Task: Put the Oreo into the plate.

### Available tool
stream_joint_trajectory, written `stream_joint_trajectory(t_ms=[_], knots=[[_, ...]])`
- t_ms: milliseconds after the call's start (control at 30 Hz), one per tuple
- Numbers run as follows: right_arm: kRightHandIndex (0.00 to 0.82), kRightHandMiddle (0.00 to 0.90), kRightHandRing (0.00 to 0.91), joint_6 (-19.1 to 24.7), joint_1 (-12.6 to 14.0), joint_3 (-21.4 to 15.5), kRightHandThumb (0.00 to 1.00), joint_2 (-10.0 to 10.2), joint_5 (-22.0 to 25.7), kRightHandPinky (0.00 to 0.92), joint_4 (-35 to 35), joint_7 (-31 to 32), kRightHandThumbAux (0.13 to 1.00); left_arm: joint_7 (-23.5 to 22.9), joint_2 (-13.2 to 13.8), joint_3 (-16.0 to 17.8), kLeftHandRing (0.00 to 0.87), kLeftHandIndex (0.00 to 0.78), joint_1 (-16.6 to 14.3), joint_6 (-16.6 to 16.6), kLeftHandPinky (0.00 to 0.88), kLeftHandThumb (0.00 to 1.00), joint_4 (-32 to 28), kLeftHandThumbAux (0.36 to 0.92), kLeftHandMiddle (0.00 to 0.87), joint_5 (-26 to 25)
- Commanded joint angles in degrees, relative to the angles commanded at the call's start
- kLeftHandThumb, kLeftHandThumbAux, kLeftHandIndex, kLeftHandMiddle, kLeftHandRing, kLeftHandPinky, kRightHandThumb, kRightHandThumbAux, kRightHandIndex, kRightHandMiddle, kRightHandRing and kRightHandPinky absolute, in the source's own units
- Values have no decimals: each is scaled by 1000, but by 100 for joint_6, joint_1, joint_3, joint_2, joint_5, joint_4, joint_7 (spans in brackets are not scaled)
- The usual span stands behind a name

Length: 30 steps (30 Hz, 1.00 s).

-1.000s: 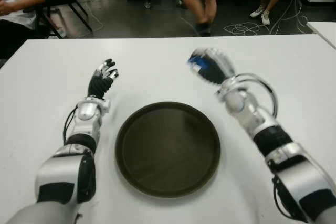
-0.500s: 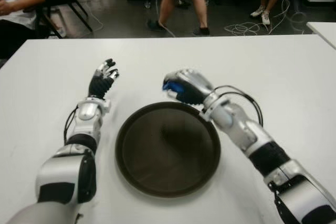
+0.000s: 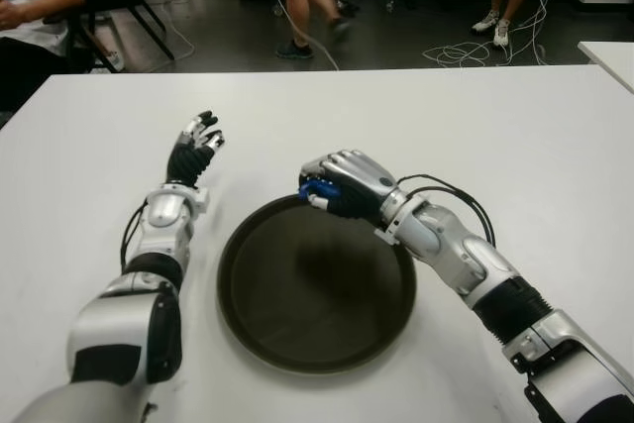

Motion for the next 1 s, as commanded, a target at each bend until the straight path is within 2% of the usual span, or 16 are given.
stream_joint_trajectory(t_ms=[300,567,833,1000], knots=[[432,707,724,-177,-64,138,680,-29,-120,703,204,115,735,18,4,-27,106,56,3,10,92,98,5,639,122,29],[432,716,728,-191,-80,183,681,-56,-138,699,154,311,735,50,-3,-26,93,48,2,26,75,95,4,657,112,23],[433,731,740,-158,19,171,681,-17,-125,714,10,394,735,92,4,-51,91,45,-2,56,81,86,8,657,109,54],[432,738,744,-140,117,210,681,21,-133,721,-41,398,735,110,8,-66,100,49,-2,61,91,83,3,633,116,75]])
